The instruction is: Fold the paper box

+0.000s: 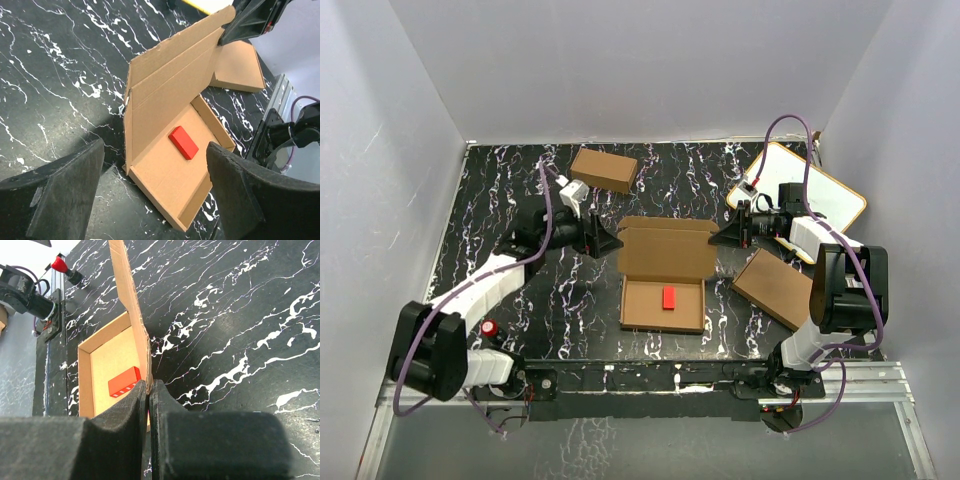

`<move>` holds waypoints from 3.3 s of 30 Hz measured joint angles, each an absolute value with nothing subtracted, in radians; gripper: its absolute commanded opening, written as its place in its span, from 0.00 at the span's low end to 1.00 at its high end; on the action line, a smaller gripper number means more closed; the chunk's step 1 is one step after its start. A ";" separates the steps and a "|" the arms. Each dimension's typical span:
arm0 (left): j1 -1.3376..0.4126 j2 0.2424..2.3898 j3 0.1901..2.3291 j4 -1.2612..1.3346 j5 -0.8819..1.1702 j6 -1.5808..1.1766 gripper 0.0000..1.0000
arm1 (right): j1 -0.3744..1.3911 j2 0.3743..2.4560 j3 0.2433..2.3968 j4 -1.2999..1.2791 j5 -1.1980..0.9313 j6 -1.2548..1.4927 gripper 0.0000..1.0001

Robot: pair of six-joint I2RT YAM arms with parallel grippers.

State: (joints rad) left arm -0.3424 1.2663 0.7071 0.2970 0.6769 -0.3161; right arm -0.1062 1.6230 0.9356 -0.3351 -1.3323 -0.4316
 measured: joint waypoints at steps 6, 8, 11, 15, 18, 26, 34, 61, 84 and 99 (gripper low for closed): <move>-0.342 1.405 0.820 0.192 0.695 -0.255 0.62 | -0.106 1.623 0.936 -0.343 -1.335 -0.445 0.08; -0.342 1.444 0.846 0.171 0.695 -0.242 0.55 | -0.106 1.623 0.937 -0.344 -1.336 -0.446 0.08; -0.342 1.489 0.876 0.148 0.696 -0.230 0.45 | -0.106 1.623 0.939 -0.345 -1.336 -0.447 0.08; -0.342 1.537 0.912 0.145 0.707 -0.228 0.40 | -0.106 1.623 0.939 -0.346 -1.336 -0.448 0.08; -0.342 1.557 0.928 0.149 0.726 -0.228 0.36 | -0.106 1.623 0.940 -0.347 -1.335 -0.448 0.08; -0.342 1.593 0.937 0.157 0.777 -0.243 0.00 | -0.105 1.623 0.941 -0.348 -1.335 -0.448 0.08; -0.342 1.597 0.937 0.186 0.796 -0.253 0.00 | -0.097 1.621 0.945 -0.351 -1.321 -0.455 0.08; -0.623 1.544 0.908 0.385 -0.229 -0.384 0.00 | 0.321 1.417 0.916 0.230 -0.181 -0.144 0.08; -0.824 1.713 0.998 0.520 -0.682 -0.321 0.00 | 0.373 1.436 0.655 0.585 0.163 0.064 0.08; -0.820 1.811 1.005 0.745 -0.714 -0.123 0.00 | 0.386 1.607 0.643 0.960 0.245 -0.043 0.08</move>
